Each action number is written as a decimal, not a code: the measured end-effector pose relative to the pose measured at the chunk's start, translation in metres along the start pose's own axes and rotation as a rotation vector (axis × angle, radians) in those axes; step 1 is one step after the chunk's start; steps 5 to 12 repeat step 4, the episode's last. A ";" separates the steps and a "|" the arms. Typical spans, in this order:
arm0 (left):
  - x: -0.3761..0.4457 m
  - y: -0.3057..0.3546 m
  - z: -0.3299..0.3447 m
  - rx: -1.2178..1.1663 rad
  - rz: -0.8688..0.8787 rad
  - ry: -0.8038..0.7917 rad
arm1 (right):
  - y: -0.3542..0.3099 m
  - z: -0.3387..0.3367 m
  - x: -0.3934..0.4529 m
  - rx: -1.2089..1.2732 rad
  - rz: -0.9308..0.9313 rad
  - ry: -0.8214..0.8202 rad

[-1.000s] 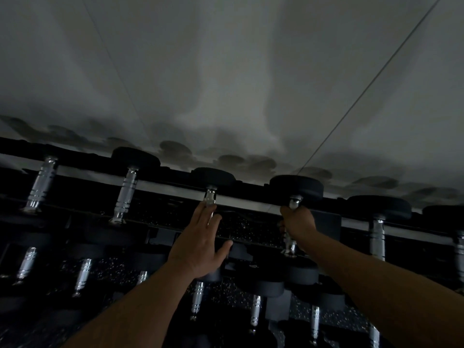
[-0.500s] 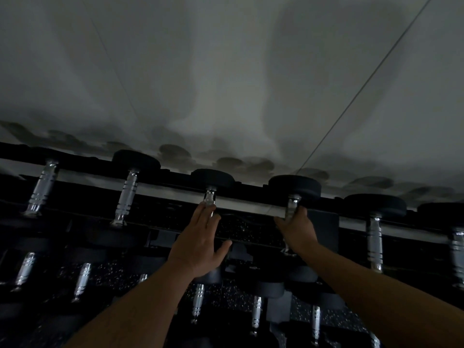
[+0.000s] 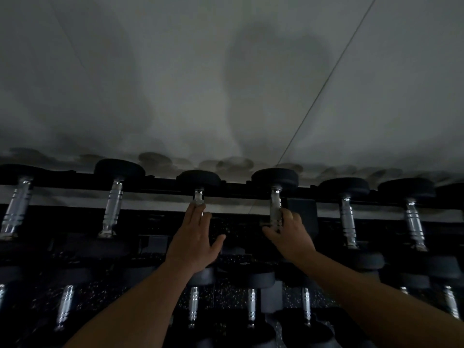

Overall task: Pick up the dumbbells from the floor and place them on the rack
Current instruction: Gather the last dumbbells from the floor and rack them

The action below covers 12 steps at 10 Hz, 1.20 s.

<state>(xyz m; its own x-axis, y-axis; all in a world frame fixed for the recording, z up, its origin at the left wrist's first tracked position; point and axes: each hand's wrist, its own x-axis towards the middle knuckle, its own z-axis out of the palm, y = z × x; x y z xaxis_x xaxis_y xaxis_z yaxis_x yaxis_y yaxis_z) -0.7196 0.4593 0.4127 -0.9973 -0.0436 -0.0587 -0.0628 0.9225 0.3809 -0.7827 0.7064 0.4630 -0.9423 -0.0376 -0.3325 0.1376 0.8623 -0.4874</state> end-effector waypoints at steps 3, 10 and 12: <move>-0.001 0.006 -0.008 -0.015 -0.014 -0.110 | -0.003 -0.010 -0.033 -0.064 -0.058 0.003; -0.003 0.014 -0.021 -0.020 0.032 -0.081 | -0.013 -0.020 -0.038 -0.093 -0.103 0.047; -0.003 0.014 -0.021 -0.020 0.032 -0.081 | -0.013 -0.020 -0.038 -0.093 -0.103 0.047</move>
